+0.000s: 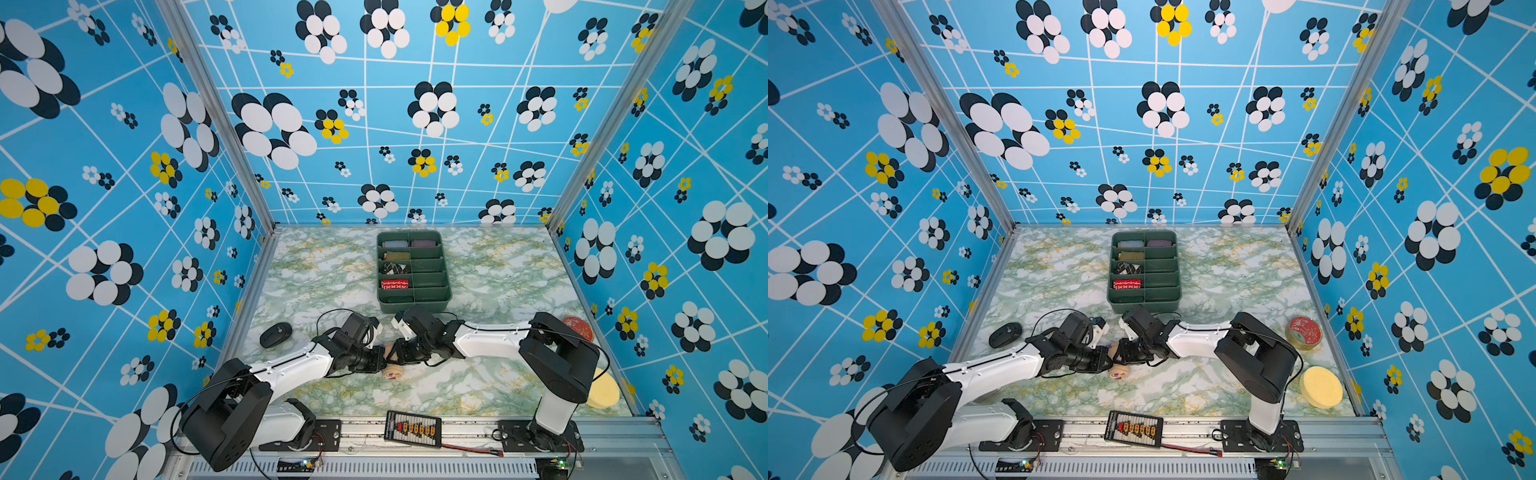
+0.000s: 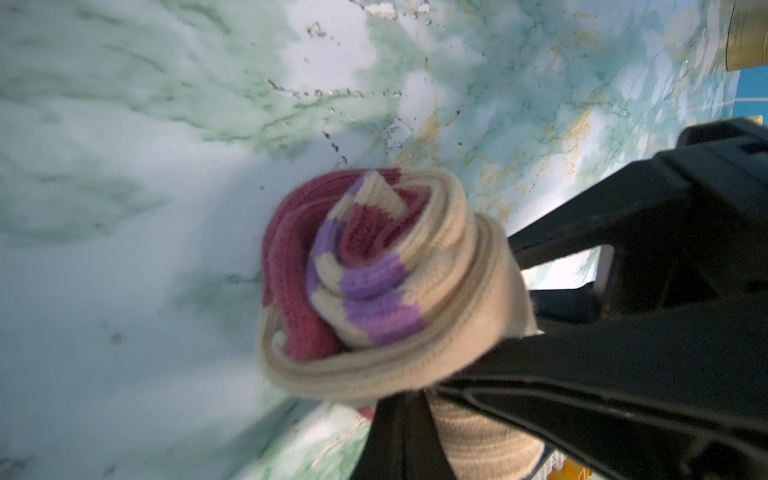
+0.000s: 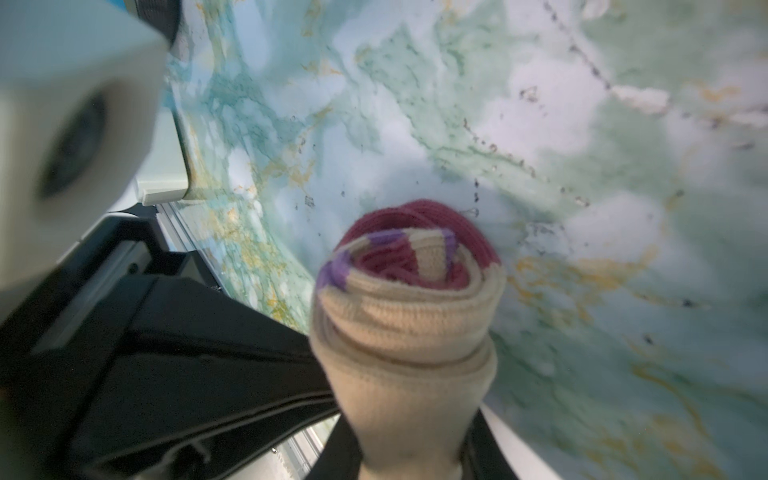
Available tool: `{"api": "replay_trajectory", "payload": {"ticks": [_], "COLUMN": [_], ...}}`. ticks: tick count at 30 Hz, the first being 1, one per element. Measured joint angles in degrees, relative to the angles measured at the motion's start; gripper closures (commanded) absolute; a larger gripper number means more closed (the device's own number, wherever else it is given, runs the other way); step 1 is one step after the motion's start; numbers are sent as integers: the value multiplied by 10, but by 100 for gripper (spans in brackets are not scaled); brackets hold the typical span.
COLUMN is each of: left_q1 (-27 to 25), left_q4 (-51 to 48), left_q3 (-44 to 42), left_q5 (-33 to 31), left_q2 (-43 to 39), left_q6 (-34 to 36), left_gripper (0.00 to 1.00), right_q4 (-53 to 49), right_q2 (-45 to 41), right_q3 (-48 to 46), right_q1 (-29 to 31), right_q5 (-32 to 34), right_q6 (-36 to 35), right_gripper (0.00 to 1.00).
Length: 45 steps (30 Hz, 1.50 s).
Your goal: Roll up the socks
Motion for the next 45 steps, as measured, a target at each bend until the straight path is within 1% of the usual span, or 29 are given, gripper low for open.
{"api": "replay_trajectory", "payload": {"ticks": [7, 13, 17, 25, 32, 37, 42, 45], "left_q1": [0, 9, 27, 74, 95, 97, 97, 95], "left_q4": [-7, -45, -77, -116, -132, -126, -108, -98], "left_q3": [-4, -4, 2, 47, 67, 68, 71, 84], "left_q5": [-12, -24, -30, -34, -37, -38, -40, -50], "left_q2": [-18, -51, -94, -169, -185, -176, -150, -136], "left_q6": [-9, -8, -5, 11, 22, 22, 22, 22], "left_gripper": [97, 96, 95, 95, 94, 95, 96, 96], "right_q4": [-30, -38, -38, -45, -116, -172, -224, -248], "right_q2": [0, 0, 0, -4, -46, -116, -193, -208], "right_q3": [19, 28, 29, 29, 29, 32, 56, 86], "right_q1": [15, 31, 37, 40, 42, 12, -60, -101], "right_q5": [33, 55, 56, 58, 82, 104, 133, 147], "right_q6": [-19, -30, -37, -52, -86, -114, -151, -178], "right_gripper": [100, 100, 100, 100, 100, 100, 100, 100]}}
